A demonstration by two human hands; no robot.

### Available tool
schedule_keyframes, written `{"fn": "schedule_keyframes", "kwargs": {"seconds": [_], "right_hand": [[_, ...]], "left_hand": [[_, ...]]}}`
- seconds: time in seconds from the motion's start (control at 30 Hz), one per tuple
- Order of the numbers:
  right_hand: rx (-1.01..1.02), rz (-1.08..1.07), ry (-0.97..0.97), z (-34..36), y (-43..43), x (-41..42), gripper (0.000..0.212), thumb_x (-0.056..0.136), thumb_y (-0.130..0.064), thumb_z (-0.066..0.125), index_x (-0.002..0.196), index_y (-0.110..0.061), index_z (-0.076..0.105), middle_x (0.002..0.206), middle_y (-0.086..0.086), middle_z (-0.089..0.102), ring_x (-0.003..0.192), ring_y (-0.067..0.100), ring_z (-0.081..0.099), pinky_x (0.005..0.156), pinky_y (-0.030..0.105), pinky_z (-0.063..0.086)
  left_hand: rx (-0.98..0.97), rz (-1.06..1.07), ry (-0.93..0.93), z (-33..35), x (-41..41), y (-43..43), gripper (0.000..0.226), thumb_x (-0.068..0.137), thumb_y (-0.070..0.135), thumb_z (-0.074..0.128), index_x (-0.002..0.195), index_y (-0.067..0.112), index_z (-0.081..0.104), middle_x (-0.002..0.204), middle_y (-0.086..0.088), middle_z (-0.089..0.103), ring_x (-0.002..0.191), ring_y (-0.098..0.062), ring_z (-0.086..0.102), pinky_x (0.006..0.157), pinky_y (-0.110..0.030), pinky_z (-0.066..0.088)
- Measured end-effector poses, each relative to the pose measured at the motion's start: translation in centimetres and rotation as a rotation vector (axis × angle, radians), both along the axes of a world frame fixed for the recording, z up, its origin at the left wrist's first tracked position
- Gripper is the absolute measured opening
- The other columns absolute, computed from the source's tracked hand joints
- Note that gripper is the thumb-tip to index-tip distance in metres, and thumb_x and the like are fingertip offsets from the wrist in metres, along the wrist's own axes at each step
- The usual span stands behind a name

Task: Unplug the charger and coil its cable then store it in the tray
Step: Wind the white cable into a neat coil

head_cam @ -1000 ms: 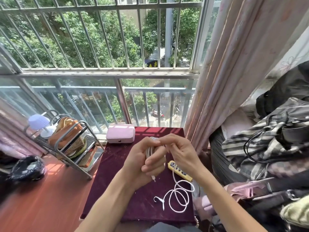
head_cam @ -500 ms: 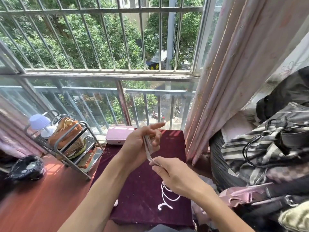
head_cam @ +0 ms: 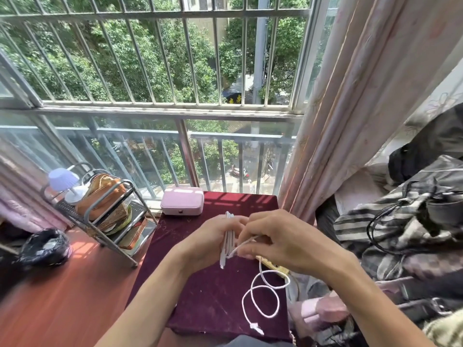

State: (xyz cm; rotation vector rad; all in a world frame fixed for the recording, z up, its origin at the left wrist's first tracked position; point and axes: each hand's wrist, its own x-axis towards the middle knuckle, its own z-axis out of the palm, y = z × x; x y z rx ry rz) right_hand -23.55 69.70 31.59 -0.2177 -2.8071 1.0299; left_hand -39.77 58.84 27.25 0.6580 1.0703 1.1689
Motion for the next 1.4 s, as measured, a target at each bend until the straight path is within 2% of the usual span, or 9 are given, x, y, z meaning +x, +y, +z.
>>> {"fn": "schedule_keyframes", "kwargs": {"seconds": [0.17, 0.33, 0.47, 0.63, 0.73, 0.87, 1.0, 1.13, 1.4], "right_hand": [[-0.081, -0.050, 0.113, 0.4, 1.8, -0.8, 0.019, 0.081, -0.043, 0.088, 0.082, -0.026, 0.080, 0.079, -0.014, 0.068, 0.072, 0.006, 0.062, 0.061, 0.021, 0.045], [-0.269, -0.101, 0.202, -1.0, 3.0, -1.8, 0.029, 0.076, -0.042, 0.093, 0.092, -0.028, 0.073, 0.064, 0.000, 0.054, 0.057, 0.008, 0.046, 0.056, 0.024, 0.043], [-0.483, -0.075, 0.229, -2.3, 3.2, -2.5, 0.031, 0.075, -0.043, 0.093, 0.091, -0.027, 0.070, 0.062, -0.010, 0.048, 0.052, 0.005, 0.048, 0.058, 0.016, 0.047], [-0.665, -0.049, 0.243, -3.4, 3.8, -3.0, 0.021, 0.084, -0.027, 0.085, 0.094, -0.012, 0.075, 0.073, 0.024, 0.069, 0.067, 0.024, 0.064, 0.064, 0.036, 0.053], [-0.779, -0.044, 0.297, -4.4, 3.8, -3.1, 0.005, 0.091, -0.029, 0.083, 0.088, -0.027, 0.078, 0.078, -0.001, 0.076, 0.070, 0.009, 0.069, 0.067, 0.019, 0.055], [-0.786, -0.124, 0.359, -5.9, 3.2, -3.2, 0.023, 0.092, -0.047, 0.074, 0.089, -0.025, 0.081, 0.072, -0.011, 0.072, 0.067, 0.000, 0.063, 0.066, 0.013, 0.048], [-0.789, -0.225, 0.386, -7.4, 2.5, -3.6, 0.060, 0.092, -0.059, 0.069, 0.099, 0.000, 0.078, 0.070, 0.025, 0.056, 0.065, 0.018, 0.048, 0.063, 0.027, 0.038], [-0.777, -0.314, 0.335, -8.2, 1.4, -4.2, 0.050, 0.099, -0.042, 0.058, 0.103, 0.004, 0.075, 0.058, -0.012, 0.048, 0.049, 0.005, 0.037, 0.048, 0.018, 0.031], [-0.561, -0.390, 0.132, -9.7, -1.1, -3.8, 0.029, 0.113, -0.024, 0.047, 0.100, -0.019, 0.072, 0.064, -0.009, 0.054, 0.048, 0.001, 0.042, 0.050, 0.020, 0.035]], "left_hand": [[0.044, -0.131, 0.080, 0.1, 1.3, -0.5, 0.031, 0.096, 0.022, 0.048, 0.078, 0.006, 0.068, 0.048, -0.001, 0.059, 0.032, -0.008, 0.046, 0.039, -0.022, 0.038], [0.023, -0.056, -0.089, 0.0, 2.2, -0.4, 0.057, 0.105, 0.061, 0.021, 0.131, 0.038, 0.065, 0.040, 0.003, 0.037, 0.028, -0.008, 0.022, 0.036, -0.019, 0.019], [0.059, -0.122, -0.242, 0.1, 2.2, -0.5, 0.096, 0.087, 0.083, 0.024, 0.112, 0.000, 0.066, 0.037, 0.008, 0.035, 0.030, -0.012, 0.013, 0.036, -0.026, 0.014], [0.144, -0.152, -0.280, 0.7, 2.2, -0.7, 0.079, 0.092, 0.073, 0.036, 0.099, -0.001, 0.063, 0.036, 0.011, 0.036, 0.026, 0.000, 0.031, 0.032, -0.022, 0.017], [0.151, -0.154, -0.363, 1.2, 2.3, -0.6, 0.073, 0.098, 0.062, 0.033, 0.093, -0.004, 0.063, 0.034, 0.009, 0.036, 0.024, -0.003, 0.026, 0.031, -0.022, 0.015], [0.200, -0.163, -0.561, 1.8, 2.1, -0.6, 0.059, 0.104, 0.047, 0.041, 0.089, -0.006, 0.064, 0.034, 0.002, 0.025, 0.024, -0.009, 0.010, 0.030, -0.020, 0.014], [0.255, -0.092, -0.673, 2.3, 1.5, -0.6, 0.049, 0.103, 0.037, 0.048, 0.088, -0.007, 0.065, 0.035, 0.002, 0.024, 0.025, -0.009, 0.007, 0.031, -0.019, 0.020], [0.243, 0.074, -0.622, 2.3, 0.9, -0.2, 0.037, 0.102, 0.028, 0.044, 0.095, -0.003, 0.061, 0.033, 0.001, 0.039, 0.022, -0.006, 0.035, 0.030, -0.020, 0.025], [0.224, 0.248, -0.536, 1.2, -0.6, 0.9, 0.033, 0.101, 0.020, 0.050, 0.121, -0.003, 0.064, 0.061, 0.000, 0.056, 0.042, -0.004, 0.048, 0.038, -0.015, 0.040]]}}
